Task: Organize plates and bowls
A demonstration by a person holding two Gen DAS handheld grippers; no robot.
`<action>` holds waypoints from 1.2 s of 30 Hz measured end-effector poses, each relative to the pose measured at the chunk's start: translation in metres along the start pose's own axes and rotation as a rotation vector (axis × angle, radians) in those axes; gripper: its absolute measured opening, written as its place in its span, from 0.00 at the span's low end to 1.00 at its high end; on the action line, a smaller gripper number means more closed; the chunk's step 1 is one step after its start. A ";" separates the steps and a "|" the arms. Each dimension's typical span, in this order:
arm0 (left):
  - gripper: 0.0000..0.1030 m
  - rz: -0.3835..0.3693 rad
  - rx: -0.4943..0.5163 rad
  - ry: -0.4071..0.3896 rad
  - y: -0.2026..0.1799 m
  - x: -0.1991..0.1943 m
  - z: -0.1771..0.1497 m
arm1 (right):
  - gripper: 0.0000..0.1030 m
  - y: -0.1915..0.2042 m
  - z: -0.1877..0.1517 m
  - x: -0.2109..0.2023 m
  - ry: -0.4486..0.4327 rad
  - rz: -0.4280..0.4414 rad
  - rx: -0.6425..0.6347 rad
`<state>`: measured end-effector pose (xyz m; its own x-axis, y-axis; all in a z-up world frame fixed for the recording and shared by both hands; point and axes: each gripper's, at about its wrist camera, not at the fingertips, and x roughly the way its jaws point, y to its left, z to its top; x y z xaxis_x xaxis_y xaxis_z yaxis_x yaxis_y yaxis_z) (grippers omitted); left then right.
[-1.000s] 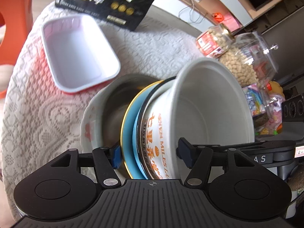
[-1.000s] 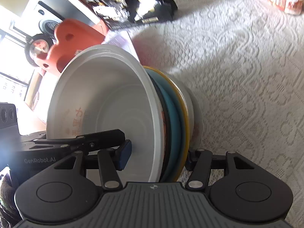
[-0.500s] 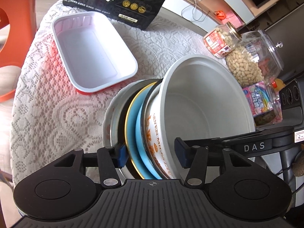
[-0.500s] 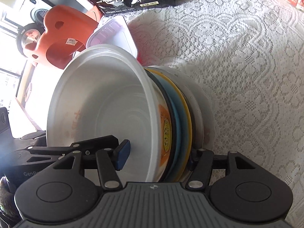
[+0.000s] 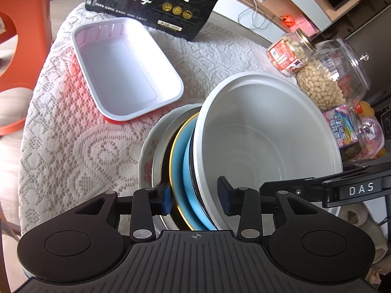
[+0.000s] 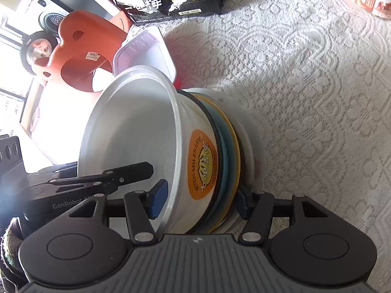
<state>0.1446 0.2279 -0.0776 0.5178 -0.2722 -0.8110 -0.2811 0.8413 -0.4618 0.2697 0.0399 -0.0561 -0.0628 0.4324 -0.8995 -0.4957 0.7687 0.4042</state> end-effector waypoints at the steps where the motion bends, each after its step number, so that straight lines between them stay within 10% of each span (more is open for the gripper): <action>1: 0.39 0.003 0.005 0.001 0.000 0.000 0.000 | 0.56 0.002 -0.001 -0.003 -0.006 -0.013 -0.008; 9: 0.36 0.020 0.020 0.000 -0.003 -0.005 -0.001 | 0.55 0.035 -0.012 -0.040 -0.186 -0.139 -0.195; 36: 0.34 0.055 0.152 -0.116 -0.017 -0.056 0.000 | 0.52 0.043 -0.036 -0.019 -0.217 -0.309 -0.265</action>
<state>0.1200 0.2287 -0.0240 0.5975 -0.1755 -0.7824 -0.1906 0.9167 -0.3512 0.2183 0.0475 -0.0272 0.2921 0.3121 -0.9040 -0.6686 0.7425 0.0403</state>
